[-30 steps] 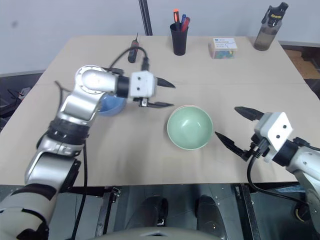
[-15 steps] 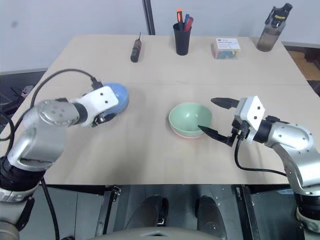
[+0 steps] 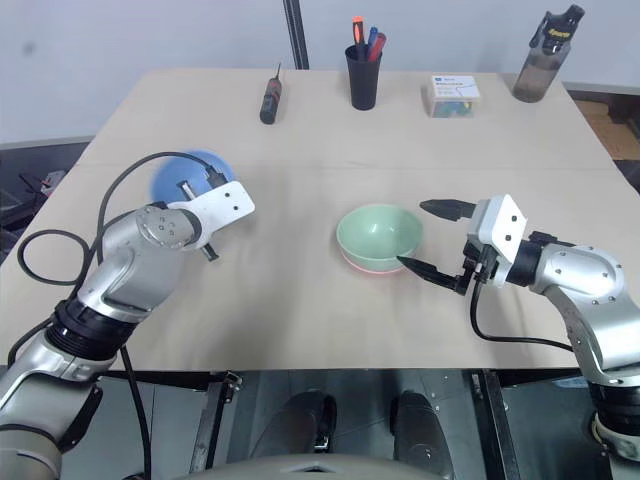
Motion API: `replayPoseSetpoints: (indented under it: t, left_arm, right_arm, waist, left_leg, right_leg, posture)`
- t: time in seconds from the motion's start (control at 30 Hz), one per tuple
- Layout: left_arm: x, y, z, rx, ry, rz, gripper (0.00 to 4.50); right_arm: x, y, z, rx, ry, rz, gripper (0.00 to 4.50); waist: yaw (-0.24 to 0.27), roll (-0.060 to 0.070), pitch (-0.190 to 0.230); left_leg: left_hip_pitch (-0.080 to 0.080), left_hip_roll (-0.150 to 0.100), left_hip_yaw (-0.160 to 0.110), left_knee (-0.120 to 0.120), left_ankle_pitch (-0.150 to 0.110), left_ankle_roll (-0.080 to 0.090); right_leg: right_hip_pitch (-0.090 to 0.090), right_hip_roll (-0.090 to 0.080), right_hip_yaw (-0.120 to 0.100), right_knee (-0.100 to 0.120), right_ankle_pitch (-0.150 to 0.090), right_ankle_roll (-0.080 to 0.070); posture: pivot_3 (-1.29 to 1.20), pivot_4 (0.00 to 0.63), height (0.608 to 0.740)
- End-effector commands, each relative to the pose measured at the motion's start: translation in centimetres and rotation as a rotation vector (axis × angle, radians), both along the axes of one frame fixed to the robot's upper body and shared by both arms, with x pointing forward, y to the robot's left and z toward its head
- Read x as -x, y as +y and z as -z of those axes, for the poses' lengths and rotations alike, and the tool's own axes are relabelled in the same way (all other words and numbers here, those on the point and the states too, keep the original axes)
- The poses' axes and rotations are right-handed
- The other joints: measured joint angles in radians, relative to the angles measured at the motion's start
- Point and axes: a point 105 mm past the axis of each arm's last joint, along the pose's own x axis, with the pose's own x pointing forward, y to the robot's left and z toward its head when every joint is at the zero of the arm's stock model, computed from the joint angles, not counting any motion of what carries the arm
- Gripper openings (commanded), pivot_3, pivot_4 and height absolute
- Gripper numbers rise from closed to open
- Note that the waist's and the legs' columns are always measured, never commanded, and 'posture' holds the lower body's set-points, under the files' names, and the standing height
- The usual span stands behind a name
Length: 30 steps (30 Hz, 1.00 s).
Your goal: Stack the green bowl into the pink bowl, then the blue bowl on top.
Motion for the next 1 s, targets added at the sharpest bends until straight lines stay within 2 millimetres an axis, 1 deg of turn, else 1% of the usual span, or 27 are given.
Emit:
replayPoseSetpoints:
  t: [0.03, 0.1, 0.13, 0.17, 0.27, 0.33, 0.37, 0.43, 0.47, 0.53, 0.57, 0.6, 0.63, 0.67, 0.7, 0.73, 0.77, 0.8, 0.83, 0.93, 1.0]
  left_arm:
    - [-0.1, -1.5, -3.0, 0.041, -0.067, 0.102, 0.02]
    - [0.3, -2.2, -3.4, 0.074, -0.047, 0.155, 0.02]
    - [0.7, -3.5, -4.2, 0.108, -0.044, 0.229, 0.02]
    - [0.9, -4.4, -4.7, 0.129, -0.044, 0.282, 0.02]
    - [2.2, -9.0, -6.8, 0.23, -0.047, 0.548, 0.02]
    - [3.0, -11.6, -7.7, 0.24, -0.073, 0.743, 0.02]
    - [3.6, -12.8, -7.8, 0.244, -0.077, 0.84, 0.02]
    - [4.2, -14.4, -7.8, 0.258, -0.071, 0.974, 0.02]
    - [4.4, -14.8, -7.7, 0.265, -0.065, 1.009, 0.02]
    - [5.3, -15.9, -7.3, 0.26, -0.018, 1.127, 0.02]
    - [5.6, -16.2, -6.9, 0.241, 0.017, 1.166, 0.02]
    - [6.1, -16.3, -6.6, 0.222, 0.052, 1.208, 0.37]
    - [6.3, -16.4, -6.5, 0.224, 0.069, 1.243, 0.59]
    - [6.5, -16.5, -6.5, 0.227, 0.076, 1.264, 0.95]
    - [6.5, -17.1, -7.3, 0.278, 0.021, 1.296, 1.01]
    - [6.4, -17.4, -8.0, 0.327, -0.025, 1.308, 1.72]
    - [6.3, -17.4, -8.4, 0.357, -0.048, 1.313, 1.81]
    - [6.4, -17.3, -8.7, 0.39, -0.072, 1.331, 1.81]
    - [6.2, -16.7, -9.2, 0.431, -0.103, 1.308, 1.81]
    - [5.2, -14.5, -9.8, 0.52, -0.159, 1.178, 1.81]
    - [4.4, -13.0, -10.1, 0.563, -0.212, 1.057, 1.81]
  right_arm:
    - [0.7, -0.3, -1.5, 0.011, -0.081, 0.02, 4.5]
    - [0.8, -0.4, -1.5, 0.013, -0.087, 0.029, 4.5]
    - [0.8, -0.5, -1.5, 0.011, -0.09, 0.038, 4.5]
    - [0.8, -0.6, -1.5, 0.008, -0.091, 0.043, 4.5]
    - [1.0, -1.2, -1.5, 0.0, -0.102, 0.081, 4.5]
    - [1.2, -1.7, -1.5, 0.0, -0.105, 0.109, 4.5]
    - [1.3, -1.8, -1.5, 0.005, -0.107, 0.119, 4.5]
    - [1.5, -2.0, -1.5, 0.01, -0.11, 0.134, 4.5]
    - [1.5, -2.0, -1.5, 0.011, -0.112, 0.139, 4.5]
    - [1.8, -2.3, -1.6, 0.015, -0.117, 0.159, 4.5]
    - [2.0, -2.3, -1.6, 0.018, -0.119, 0.168, 4.5]
    - [2.2, -2.4, -1.6, 0.019, -0.12, 0.18, 4.5]
    - [2.4, -2.5, -1.5, 0.02, -0.118, 0.191, 4.5]
    - [2.6, -2.6, -1.5, 0.021, -0.117, 0.199, 4.5]
    - [2.7, -2.6, -1.4, 0.022, -0.115, 0.206, 4.5]
    - [2.7, -2.6, -1.3, 0.021, -0.112, 0.209, 4.5]
    - [2.8, -2.6, -1.2, 0.02, -0.107, 0.213, 4.5]
    - [2.8, -2.5, -1.1, 0.02, -0.1, 0.217, 4.5]
    - [2.7, -2.6, -0.8, 0.006, -0.065, 0.229, 4.5]
    - [2.4, -2.6, -0.1, -0.034, 0.022, 0.225, 4.5]
    - [2.1, -2.8, 0.1, -0.033, 0.046, 0.231, 4.5]
  waist:
    - [0.0, 0.0, 0.0]
    - [0.0, 0.0, 0.0]
    - [0.0, 0.0, 0.0]
    - [0.0, 0.0, 0.0]
    - [0.007, 0.0, 0.0]
    - [0.018, 0.0, 0.0]
    - [0.02, 0.0, 0.0]
    - [0.018, 0.0, 0.0]
    - [0.018, 0.0, 0.0]
    - [0.017, 0.0, 0.0]
    - [0.017, 0.0, 0.0]
    - [0.017, 0.0, 0.0]
    - [0.017, 0.0, 0.0]
    - [0.017, 0.0, 0.0]
    - [0.016, 0.0, 0.0]
    - [0.019, 0.0, 0.0]
    - [0.019, 0.0, 0.0]
    - [0.019, 0.0, 0.0]
    - [0.019, 0.0, 0.0]
    - [0.004, 0.0, 0.0]
    - [-0.003, 0.0, 0.0]
  left_leg:
    - [0.0, 0.0, 0.0, 0.0, 0.0, 0.0]
    - [0.0, 0.0, 0.0, 0.0, 0.0, 0.0]
    - [0.0, 0.0, 0.0, 0.0, 0.0, 0.0]
    - [0.0, 0.0, 0.0, 0.0, 0.0, 0.0]
    - [-0.001, 0.0, 0.0, 0.0, 0.0, 0.0]
    - [-0.001, 0.0, -0.001, 0.0, 0.001, -0.001]
    - [-0.001, 0.0, 0.0, 0.0, 0.002, -0.003]
    - [-0.001, 0.0, 0.0, 0.0, 0.002, -0.003]
    - [0.0, 0.0, 0.001, 0.0, 0.002, -0.003]
    - [0.0, 0.0, 0.001, 0.0, 0.002, -0.003]
    - [0.0, 0.0, 0.001, 0.0, 0.002, -0.003]
    - [0.0, 0.0, 0.001, 0.0, 0.001, -0.003]
    - [0.0, 0.0, 0.001, 0.0, 0.001, -0.001]
    - [0.0, 0.0, 0.001, 0.0, 0.0, 0.0]
    - [0.0, 0.0, 0.001, 0.0, 0.0, 0.0]
    - [0.0, 0.0, 0.001, 0.0, 0.0, 0.0]
    - [0.0, 0.0, 0.001, 0.0, 0.0, 0.001]
    - [0.0, 0.0, 0.001, 0.0, 0.0, 0.001]
    - [0.0, 0.0, 0.001, 0.0, 0.0, 0.001]
    - [0.0, 0.0, 0.001, 0.0, 0.0, 0.001]
    - [0.001, 0.001, 0.001, 0.0, 0.0, 0.001]
  right_leg:
    - [0.0, 0.0, 0.0, 0.0, 0.0, 0.0]
    - [0.0, 0.0, 0.0, 0.0, 0.0, 0.0]
    - [0.0, 0.0, 0.0, 0.0, 0.0, 0.0]
    - [0.0, 0.0, 0.0, 0.0, 0.0, 0.0]
    - [0.0, -0.001, 0.0, 0.0, 0.0, 0.0]
    - [0.0, -0.001, -0.001, -0.001, 0.0, 0.0]
    - [0.0, -0.001, -0.001, -0.001, 0.0, 0.0]
    - [0.0, -0.001, 0.0, -0.002, 0.0, 0.0]
    - [0.0, -0.001, 0.0, -0.002, 0.0, 0.0]
    - [0.0, -0.001, 0.0, -0.001, 0.0, 0.0]
    - [0.0, -0.001, 0.0, -0.001, 0.0, 0.0]
    - [0.0, -0.001, 0.0, -0.001, 0.0, 0.0]
    - [0.0, 0.0, 0.0, -0.002, 0.0, 0.0]
    - [0.0, 0.0, 0.0, -0.002, 0.0, 0.0]
    - [0.0, 0.0, 0.0, -0.002, 0.0, 0.0]
    - [0.0, 0.0, 0.0, -0.002, 0.0, 0.0]
    - [0.001, 0.0, 0.0, -0.002, 0.0, 0.0]
    - [0.001, 0.0, 0.0, -0.002, 0.0, 0.0]
    - [0.001, 0.0, 0.0, -0.002, 0.0, 0.0]
    - [0.001, 0.0, 0.0, -0.001, 0.0, 0.0]
    - [0.001, 0.0, 0.0, -0.001, 0.0, 0.0]
  posture:
    - [0.0, 0.15, 0.74]
    - [0.0, 0.15, 0.74]
    - [0.0, 0.15, 0.74]
    - [0.0, 0.15, 0.74]
    - [0.0, 0.15, 0.74]
    - [0.0, 0.15, 0.74]
    - [0.0, 0.15, 0.74]
    - [0.0, 0.15, 0.74]
    - [0.0, 0.15, 0.74]
    - [0.0, 0.15, 0.74]
    - [0.0, 0.15, 0.74]
    - [0.0, 0.15, 0.74]
    - [0.0, 0.15, 0.74]
    - [0.0, 0.15, 0.74]
    - [0.0, 0.15, 0.74]
    - [0.0, 0.15, 0.74]
    - [0.0, 0.15, 0.74]
    - [0.0, 0.15, 0.74]
    - [0.0, 0.15, 0.74]
    - [0.0, 0.15, 0.74]
    - [0.0, 0.15, 0.74]
